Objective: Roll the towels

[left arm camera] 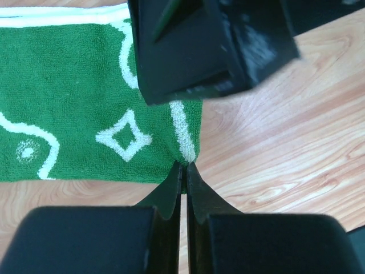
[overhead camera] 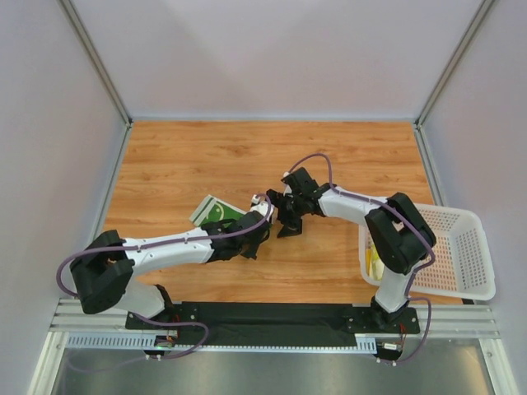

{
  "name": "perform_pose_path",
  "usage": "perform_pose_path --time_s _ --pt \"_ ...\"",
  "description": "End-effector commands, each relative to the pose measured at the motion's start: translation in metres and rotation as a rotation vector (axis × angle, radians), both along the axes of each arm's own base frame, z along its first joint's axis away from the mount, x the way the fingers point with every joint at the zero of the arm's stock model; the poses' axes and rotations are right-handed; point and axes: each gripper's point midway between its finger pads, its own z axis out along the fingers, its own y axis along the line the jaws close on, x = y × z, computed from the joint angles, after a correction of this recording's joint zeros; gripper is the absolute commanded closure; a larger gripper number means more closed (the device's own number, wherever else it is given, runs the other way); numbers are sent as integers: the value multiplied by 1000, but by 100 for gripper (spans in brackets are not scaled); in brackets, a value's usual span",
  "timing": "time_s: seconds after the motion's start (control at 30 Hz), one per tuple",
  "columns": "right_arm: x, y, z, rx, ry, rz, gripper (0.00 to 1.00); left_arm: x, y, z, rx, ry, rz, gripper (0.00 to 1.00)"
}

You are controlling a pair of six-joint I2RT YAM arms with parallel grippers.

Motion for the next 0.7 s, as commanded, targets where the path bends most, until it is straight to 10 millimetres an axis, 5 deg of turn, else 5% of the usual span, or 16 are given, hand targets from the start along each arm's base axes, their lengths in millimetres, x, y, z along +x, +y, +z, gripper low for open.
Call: perform_pose_path --time_s 0.0,0.17,0.67 --pt "15 18 8 51 -25 -11 10 -4 -1 7 -43 5 9 100" --pt "18 18 -3 22 -24 -22 22 -6 -1 12 -71 5 16 100" --pt "28 2 -18 -105 -50 -42 92 -14 -3 11 -115 28 7 100"
